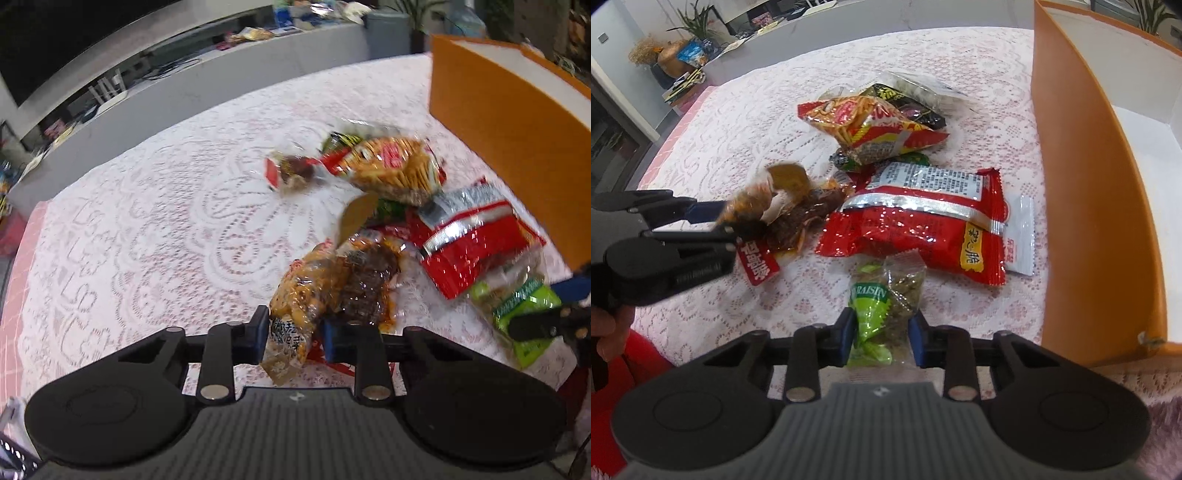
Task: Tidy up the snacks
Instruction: 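Lift both held snack packs and carry them over the orange box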
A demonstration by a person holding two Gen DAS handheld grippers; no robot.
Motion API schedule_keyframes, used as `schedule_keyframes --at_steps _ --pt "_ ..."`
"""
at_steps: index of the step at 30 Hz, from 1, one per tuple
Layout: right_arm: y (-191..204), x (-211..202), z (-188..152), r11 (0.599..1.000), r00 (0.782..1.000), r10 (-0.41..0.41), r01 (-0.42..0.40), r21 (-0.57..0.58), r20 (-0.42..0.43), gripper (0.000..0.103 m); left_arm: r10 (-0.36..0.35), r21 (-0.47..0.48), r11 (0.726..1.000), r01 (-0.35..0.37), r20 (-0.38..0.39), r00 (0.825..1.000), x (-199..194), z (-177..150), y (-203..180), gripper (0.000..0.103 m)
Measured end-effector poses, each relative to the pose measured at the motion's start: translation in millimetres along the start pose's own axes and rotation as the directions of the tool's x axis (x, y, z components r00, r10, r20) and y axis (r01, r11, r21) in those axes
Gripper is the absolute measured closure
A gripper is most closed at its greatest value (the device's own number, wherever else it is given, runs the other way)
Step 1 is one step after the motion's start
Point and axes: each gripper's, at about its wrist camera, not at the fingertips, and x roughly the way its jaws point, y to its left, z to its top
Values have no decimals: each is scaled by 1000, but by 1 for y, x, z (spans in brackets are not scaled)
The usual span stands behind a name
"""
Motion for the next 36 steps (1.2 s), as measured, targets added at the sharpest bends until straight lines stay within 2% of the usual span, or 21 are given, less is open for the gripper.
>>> schedule_keyframes --at_steps 6,12,20,25,31,36 --pt "5 -13 -4 999 1000 16 -15 -40 11 75 -9 -87 996 12 38 999 -28 1 1 74" --pt "10 -31 -8 996 999 34 -31 -89 27 76 -55 -170 983 67 75 996 -63 4 0 74" --pt "17 -83 -7 982 991 73 -52 -182 114 76 -132 -172 975 142 66 989 -103 18 -20 74" --pt "12 -120 5 972 980 83 -40 -230 180 76 -204 -171 961 218 91 975 -123 37 -35 74" --pt "-13 -155 24 967 970 14 49 -251 242 76 -239 -124 959 255 127 963 -137 75 -61 74" --pt "-54 -173 38 966 965 -85 141 -218 248 76 -323 -39 944 328 108 940 -138 108 -102 74"
